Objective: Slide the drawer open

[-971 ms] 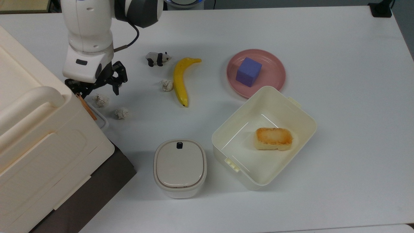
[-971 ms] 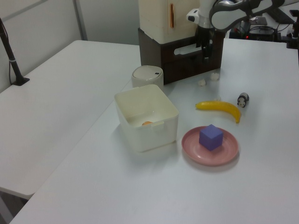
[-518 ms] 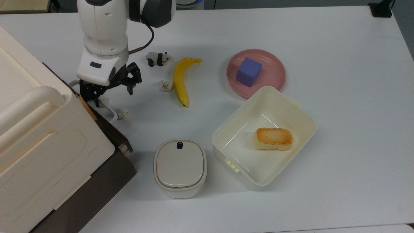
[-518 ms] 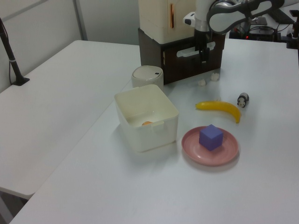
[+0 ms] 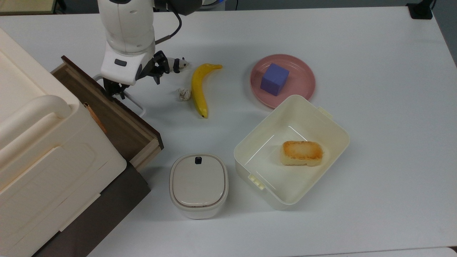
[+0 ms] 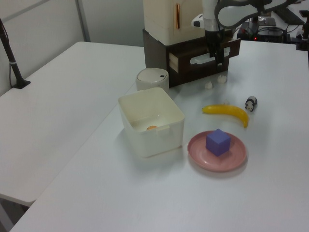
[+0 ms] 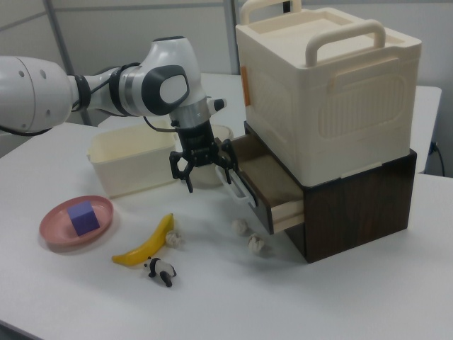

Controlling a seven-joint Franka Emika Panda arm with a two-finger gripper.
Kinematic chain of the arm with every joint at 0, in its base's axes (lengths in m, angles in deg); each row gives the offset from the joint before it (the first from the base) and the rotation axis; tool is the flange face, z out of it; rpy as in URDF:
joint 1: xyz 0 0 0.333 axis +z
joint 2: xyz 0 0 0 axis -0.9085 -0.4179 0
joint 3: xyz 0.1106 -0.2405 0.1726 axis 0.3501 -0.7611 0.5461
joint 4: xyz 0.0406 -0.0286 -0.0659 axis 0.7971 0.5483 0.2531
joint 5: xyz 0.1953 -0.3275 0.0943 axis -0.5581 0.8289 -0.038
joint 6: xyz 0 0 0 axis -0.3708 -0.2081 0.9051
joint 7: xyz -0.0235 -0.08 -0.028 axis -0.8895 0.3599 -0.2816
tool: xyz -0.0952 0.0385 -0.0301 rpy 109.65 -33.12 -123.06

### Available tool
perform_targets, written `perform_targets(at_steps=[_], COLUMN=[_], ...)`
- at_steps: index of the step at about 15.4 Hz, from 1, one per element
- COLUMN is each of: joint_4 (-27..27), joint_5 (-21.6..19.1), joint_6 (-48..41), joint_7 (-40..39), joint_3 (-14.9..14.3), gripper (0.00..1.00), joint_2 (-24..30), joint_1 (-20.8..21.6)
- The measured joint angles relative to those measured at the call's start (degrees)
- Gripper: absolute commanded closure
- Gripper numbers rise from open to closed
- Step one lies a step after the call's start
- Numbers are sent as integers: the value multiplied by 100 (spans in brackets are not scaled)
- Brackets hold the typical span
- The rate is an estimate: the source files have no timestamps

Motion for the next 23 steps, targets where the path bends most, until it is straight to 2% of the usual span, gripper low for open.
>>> perform_targets(at_steps=[7, 12, 18, 23], joint_4=[-27, -37, -137, -320], joint_5=[1, 0, 0, -74], joint_6=[-629, -925, -1064, -1219], joint_7=[36, 506, 1247, 2453], joint_3=[177, 331, 291, 121], gripper=[0, 0, 0, 0], joint_2=[46, 117, 848, 1442], joint_1=[-3, -8, -265, -548])
